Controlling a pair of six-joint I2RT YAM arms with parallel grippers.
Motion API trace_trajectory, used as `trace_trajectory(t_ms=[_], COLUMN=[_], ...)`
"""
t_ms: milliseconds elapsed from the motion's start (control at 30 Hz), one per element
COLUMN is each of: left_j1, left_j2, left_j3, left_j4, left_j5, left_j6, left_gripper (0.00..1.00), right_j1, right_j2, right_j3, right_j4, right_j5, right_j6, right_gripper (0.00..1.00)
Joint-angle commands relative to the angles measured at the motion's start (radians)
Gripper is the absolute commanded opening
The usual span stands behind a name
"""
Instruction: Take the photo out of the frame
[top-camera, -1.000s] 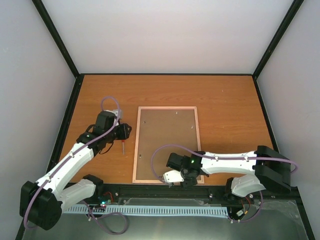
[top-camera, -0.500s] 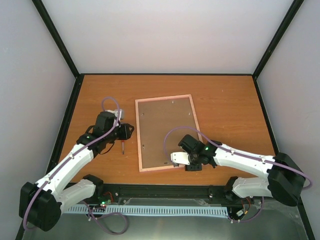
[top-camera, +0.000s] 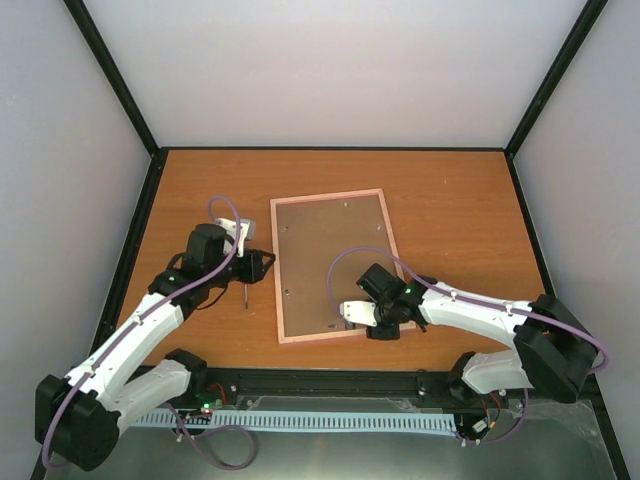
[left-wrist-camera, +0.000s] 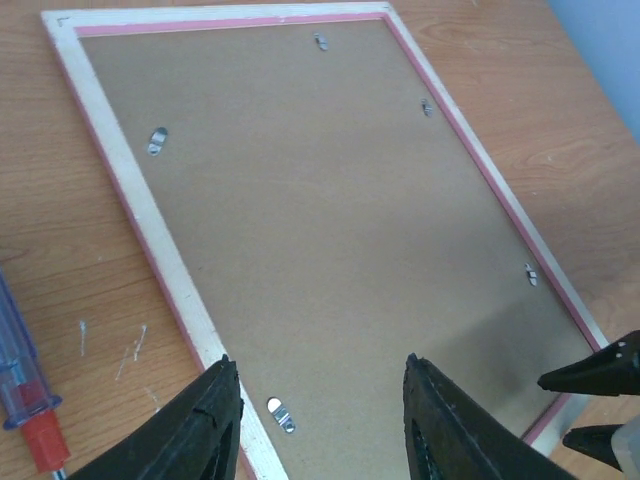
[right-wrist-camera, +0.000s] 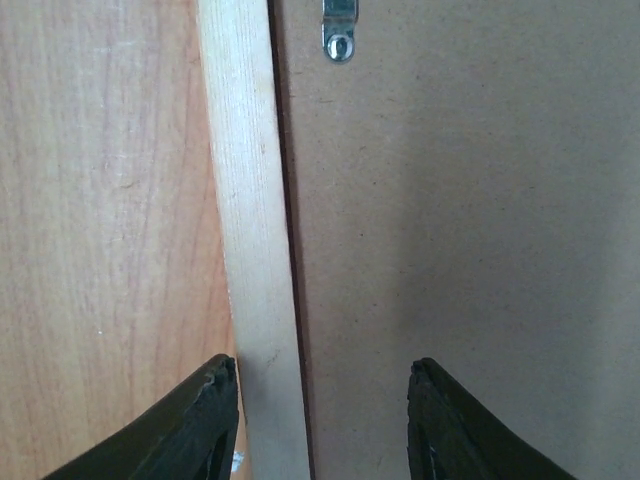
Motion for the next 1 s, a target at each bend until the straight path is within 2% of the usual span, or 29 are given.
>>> trace_trajectory(t_ms=[0,233,367,500,567,633,767,967], left_j1=[-0.012,-0.013,-0.013,-0.013,-0.014,-0.024,-0.138,-0.443], left_j2=[-0.017,-0.002,0.005,0.03,0.05,0.056,0.038,0.022], left_j3=[0.033,0.046,0.045,0.053,0.061,0.064,0.061,0.044], left_j4=[0.029,0.028,0.034,0.036,0.038,0.045,0.083,0.127], left_j5=[0.056,0.048,0.034,0.029,0.036,0.052,0.007,-0.161], left_j6=[0.055,0.071,0.077,0.092,0.108,0.142,0.208,0.345], left_gripper=[0.45,0.46,0.45,0.45,0.46,0.45,0.47,0.59], right_j1=[-0.01,-0.009,-0.009,-0.009,-0.01,-0.02,-0.125,-0.268], right_j2=[0.015,-0.001,0.001,0.016,0.0,-0.043,-0.157,-0.264], right_j3=[-0.029,-0.053,-0.075,-0.093,-0.085,-0.07,0.027,0.153], right_j4=[0.045,0.009,0.035,0.086,0.074,0.042,-0.105,-0.299], right_j5=[-0.025,-0.048,0.001,0.081,0.089,0.095,0.026,-0.073], right_j6=[0.007,-0.013,-0.021,-0.007,-0.004,-0.012,-0.055,-0.164], right_gripper=[0.45,0.42,0.38,0.25,0.09,0.03,0.03,0.03])
